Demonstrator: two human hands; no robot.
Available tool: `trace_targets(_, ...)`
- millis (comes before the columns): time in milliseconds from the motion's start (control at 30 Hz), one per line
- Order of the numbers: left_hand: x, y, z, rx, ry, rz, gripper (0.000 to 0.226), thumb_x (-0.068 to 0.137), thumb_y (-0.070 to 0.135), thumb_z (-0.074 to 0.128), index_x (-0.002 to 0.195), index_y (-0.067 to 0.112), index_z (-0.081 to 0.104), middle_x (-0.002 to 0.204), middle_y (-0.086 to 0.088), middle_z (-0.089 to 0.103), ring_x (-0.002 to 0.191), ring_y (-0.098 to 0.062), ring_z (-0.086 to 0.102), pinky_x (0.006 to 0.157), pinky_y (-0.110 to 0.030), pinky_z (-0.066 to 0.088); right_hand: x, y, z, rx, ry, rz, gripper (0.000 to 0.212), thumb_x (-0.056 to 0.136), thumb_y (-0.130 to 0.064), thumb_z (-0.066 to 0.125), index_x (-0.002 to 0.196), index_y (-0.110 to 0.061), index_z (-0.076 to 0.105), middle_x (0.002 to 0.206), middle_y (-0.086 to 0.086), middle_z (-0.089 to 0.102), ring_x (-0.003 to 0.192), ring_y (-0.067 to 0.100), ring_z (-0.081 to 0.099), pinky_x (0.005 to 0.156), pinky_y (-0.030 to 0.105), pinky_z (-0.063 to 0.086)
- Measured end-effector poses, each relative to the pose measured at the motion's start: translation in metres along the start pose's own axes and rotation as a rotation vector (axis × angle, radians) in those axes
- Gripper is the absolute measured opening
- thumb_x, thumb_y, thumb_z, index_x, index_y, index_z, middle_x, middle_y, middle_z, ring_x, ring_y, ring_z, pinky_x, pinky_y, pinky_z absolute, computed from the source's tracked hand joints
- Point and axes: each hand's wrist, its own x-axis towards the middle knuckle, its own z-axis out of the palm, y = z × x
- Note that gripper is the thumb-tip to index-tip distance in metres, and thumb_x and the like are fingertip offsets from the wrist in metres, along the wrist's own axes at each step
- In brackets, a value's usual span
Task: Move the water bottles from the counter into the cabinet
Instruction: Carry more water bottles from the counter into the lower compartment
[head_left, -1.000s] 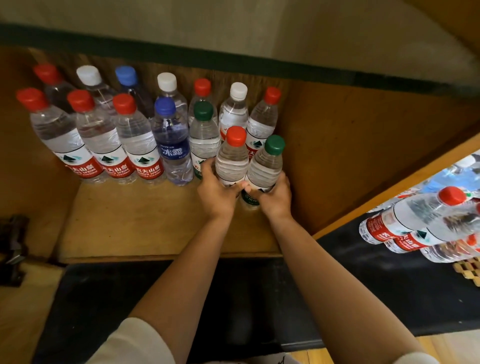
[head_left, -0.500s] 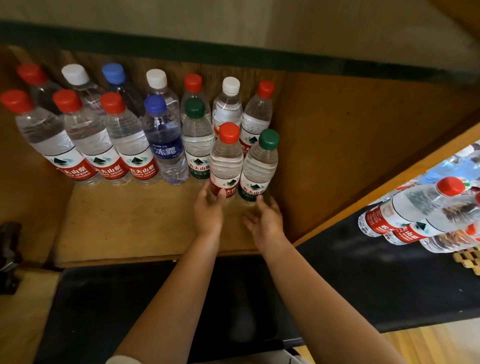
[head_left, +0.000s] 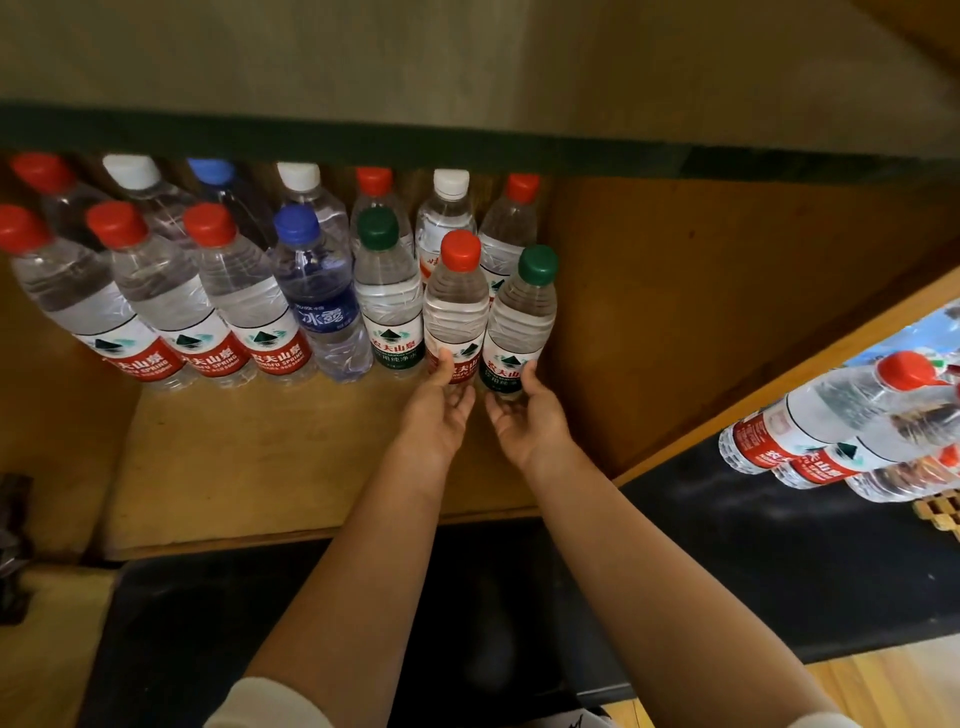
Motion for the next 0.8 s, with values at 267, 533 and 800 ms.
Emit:
trace_targets(267,0.005,-0.001,0.023,-0.092,0.045,-0.02,0.04,0.092,0.021,0.054,0.129,0.009,0.046,0.13,-0.017,0.054,0.12,-0.031,0.051,0.097,-0.045,0.046,0.011,-0.011,0.016,-0.104,0.017,-0.014,0.043,0.094,-0.032,0.05,0.125,-0.003,0.047,0.13,0.019,0.051,0.12,0.032,0.05,0.094,0.04,0.046)
trace_targets(533,0.01,0.009,0.033,-0.203,0.044,-0.014,0.038,0.091,0.021,0.054,0.125,0.004,0.049,0.13,-0.015,0.056,0.12,-0.028,0.054,0.098,-0.04,0.046,0.015,-0.018,0.032,-0.152,0.065,0.004,0.047,0.095,-0.039,0.043,0.128,-0.007,0.047,0.134,0.017,0.05,0.121,0.033,0.051,0.105,0.044,0.039)
trace_targets(800,0.014,0.013,0.031,-0.267,0.021,-0.015,0.031,0.091,0.018,0.055,0.121,0.01,0.053,0.131,-0.015,0.055,0.123,-0.032,0.051,0.104,-0.048,0.041,0.029,-0.022,0.049,-0.117,0.035,-0.037,0.052,0.097,-0.045,0.032,0.133,-0.01,0.047,0.139,0.014,0.049,0.127,0.029,0.046,0.109,0.041,0.036)
